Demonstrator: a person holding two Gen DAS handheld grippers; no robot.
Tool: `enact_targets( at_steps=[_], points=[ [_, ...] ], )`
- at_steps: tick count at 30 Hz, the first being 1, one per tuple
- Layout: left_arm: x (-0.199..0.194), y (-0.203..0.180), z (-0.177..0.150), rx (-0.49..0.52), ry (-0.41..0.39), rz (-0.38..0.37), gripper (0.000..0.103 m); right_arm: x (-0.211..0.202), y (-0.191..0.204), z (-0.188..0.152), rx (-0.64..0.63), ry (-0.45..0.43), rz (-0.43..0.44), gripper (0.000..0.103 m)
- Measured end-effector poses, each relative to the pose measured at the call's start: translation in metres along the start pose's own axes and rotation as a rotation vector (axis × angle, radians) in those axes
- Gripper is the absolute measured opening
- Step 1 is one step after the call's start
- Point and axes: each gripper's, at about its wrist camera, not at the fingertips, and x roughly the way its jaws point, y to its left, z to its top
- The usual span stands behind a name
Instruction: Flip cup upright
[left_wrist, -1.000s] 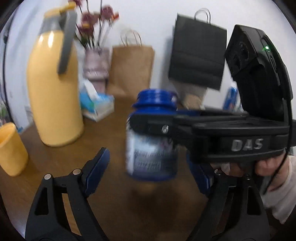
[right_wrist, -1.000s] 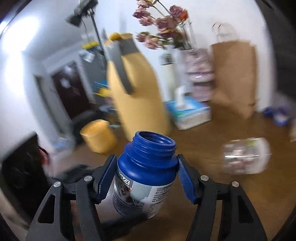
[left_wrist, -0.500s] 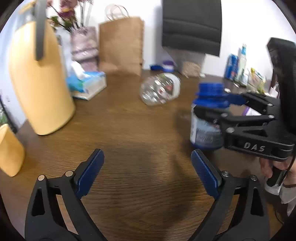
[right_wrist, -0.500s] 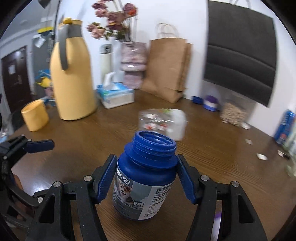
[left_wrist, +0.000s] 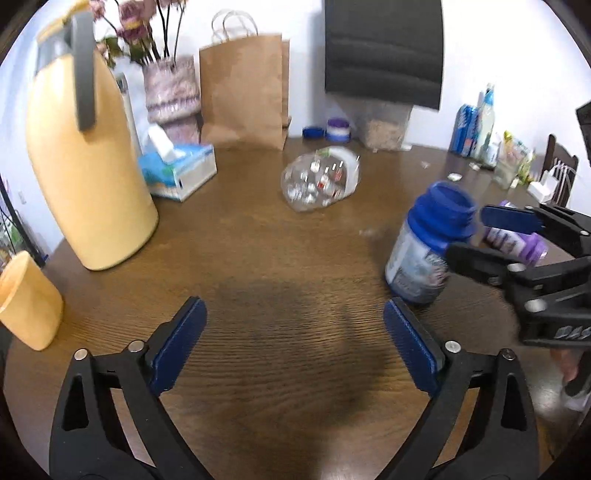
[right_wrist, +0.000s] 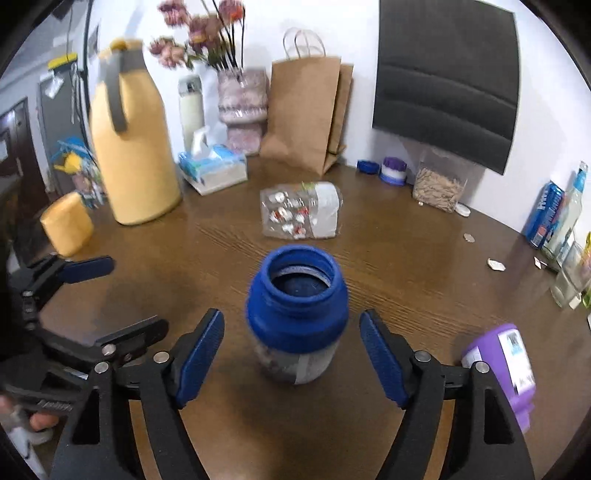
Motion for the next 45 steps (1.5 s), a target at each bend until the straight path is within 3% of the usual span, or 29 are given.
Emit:
enact_targets(
  at_steps=[3,6,12,21,31,37,45],
  points=[
    [-0.030,0.003,0.002,-0.003,-0.039,0.021,0.101,-0.054,-0.006,-0.003,0.027,-0.046,-0.020,0.089],
    [-0.064,0.011,0.001,-0.017,-0.077,0.031,0.103,-0.097,-0.013,-0.015,0.030,-0.059,-0.134,0.091],
    [-0.111,0.020,-0.013,-0.058,-0.119,0.039,0.103,-0.144,-0.020,-0.048,0.075,-0.058,-0.229,0.091],
    [-0.132,0.004,-0.019,0.011,-0.193,0.029,0.103,-0.154,-0.013,-0.065,0.092,-0.090,-0.246,0.091],
    [-0.153,-0.002,-0.040,0.001,-0.243,0.029,0.103,-0.157,0.006,-0.079,0.107,-0.109,-0.265,0.091],
    [-0.182,-0.002,-0.070,-0.061,-0.238,0.040,0.103,-0.182,0.038,-0.103,0.142,-0.140,-0.272,0.091],
    [-0.231,-0.003,-0.126,-0.071,-0.275,0.065,0.103,-0.224,0.083,-0.152,0.169,-0.196,-0.247,0.091]
  ],
)
